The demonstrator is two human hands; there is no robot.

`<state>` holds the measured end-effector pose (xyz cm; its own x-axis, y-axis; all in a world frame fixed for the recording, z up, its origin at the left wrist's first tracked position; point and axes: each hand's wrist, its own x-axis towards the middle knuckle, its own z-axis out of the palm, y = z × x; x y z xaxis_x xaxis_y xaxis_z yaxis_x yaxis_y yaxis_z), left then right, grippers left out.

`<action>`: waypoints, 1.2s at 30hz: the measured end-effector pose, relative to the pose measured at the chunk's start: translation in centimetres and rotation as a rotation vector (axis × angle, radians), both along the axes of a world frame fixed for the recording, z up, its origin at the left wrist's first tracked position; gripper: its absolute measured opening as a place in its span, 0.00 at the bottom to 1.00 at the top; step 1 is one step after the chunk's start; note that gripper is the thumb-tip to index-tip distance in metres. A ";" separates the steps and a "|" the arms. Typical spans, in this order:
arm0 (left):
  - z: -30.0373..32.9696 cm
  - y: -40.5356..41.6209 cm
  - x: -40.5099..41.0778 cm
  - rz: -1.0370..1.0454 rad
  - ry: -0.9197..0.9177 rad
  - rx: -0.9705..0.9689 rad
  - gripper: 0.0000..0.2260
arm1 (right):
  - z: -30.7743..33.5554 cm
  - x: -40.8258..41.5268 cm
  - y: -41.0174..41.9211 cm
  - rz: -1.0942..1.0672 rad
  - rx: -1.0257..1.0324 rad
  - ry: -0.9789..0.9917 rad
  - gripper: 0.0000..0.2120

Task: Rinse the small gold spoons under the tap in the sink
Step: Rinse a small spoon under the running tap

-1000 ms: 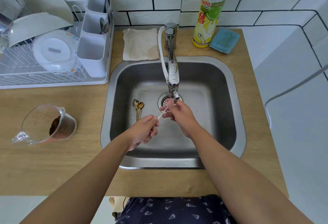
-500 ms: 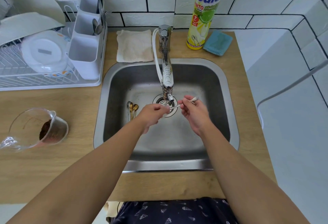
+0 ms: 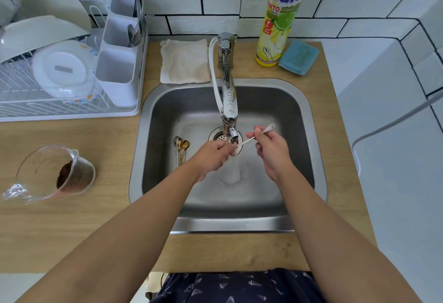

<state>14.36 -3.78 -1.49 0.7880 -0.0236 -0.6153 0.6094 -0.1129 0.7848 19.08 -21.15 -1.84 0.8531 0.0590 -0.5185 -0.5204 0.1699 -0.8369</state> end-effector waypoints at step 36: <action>0.1 0.2 -0.4 0.073 -0.130 0.192 0.19 | -0.5 -0.5 0.5 -0.122 0.122 0.082 0.08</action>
